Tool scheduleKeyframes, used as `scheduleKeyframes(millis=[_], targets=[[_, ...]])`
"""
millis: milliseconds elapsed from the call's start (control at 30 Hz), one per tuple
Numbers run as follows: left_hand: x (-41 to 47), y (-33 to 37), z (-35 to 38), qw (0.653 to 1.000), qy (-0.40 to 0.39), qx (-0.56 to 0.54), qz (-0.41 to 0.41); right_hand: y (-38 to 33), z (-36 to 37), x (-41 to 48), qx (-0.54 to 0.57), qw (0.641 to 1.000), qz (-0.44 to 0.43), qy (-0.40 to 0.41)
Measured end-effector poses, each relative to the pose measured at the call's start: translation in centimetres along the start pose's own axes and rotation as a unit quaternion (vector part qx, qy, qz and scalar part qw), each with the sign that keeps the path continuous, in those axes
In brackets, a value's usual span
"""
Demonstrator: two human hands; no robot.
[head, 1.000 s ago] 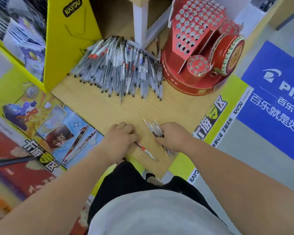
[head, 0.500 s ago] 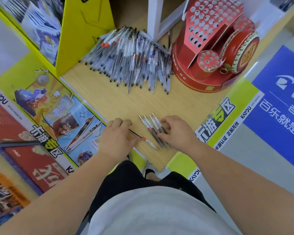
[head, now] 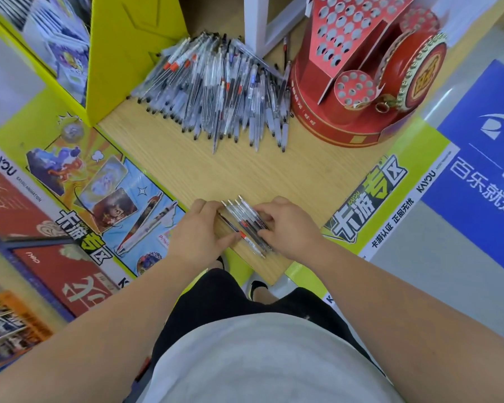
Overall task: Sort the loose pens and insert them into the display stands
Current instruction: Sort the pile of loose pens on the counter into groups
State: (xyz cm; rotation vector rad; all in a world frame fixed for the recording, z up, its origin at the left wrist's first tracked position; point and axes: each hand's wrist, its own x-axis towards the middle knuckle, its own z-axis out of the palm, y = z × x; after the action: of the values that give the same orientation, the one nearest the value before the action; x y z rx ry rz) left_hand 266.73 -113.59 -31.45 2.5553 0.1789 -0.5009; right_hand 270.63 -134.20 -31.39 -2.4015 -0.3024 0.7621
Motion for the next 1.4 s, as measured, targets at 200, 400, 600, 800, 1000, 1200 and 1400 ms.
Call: scheduleKeyframes(millis=[200,400,600,800,1000,1200,1400], targets=[[-0.5,-0.1,0.3,1.0,0.015,0.004,0.006,0.0,-0.1,-0.3,-0.019,1.0,-0.011,-0.007],[-0.5,0.5,-0.7,1.0,-0.002,0.005,-0.01,-0.1,-0.7,-0.3,0.003,1.0,0.008,-0.009],[0.2,0.6,-5.4,1.0,0.003,0.006,-0.031,0.2,-3.5,0.1,0.04,0.997,0.067,0.017],[3.6,0.6,-10.2,0.999,0.023,-0.019,-0.041,-2.0,-5.5,2.6,0.084,0.991,0.074,0.077],[10.2,0.0,-13.5,1.0,0.002,-0.018,0.001,-6.1,-6.6,7.8,0.136,0.976,0.11,0.126],[17.2,-1.4,-16.2,0.998,-0.026,0.014,0.058,-9.8,-6.9,12.4,0.177,0.95,0.188,0.174],[21.7,-3.0,-19.2,0.99,0.031,0.049,0.128,-11.9,-7.3,15.7,0.171,0.922,0.256,0.236]])
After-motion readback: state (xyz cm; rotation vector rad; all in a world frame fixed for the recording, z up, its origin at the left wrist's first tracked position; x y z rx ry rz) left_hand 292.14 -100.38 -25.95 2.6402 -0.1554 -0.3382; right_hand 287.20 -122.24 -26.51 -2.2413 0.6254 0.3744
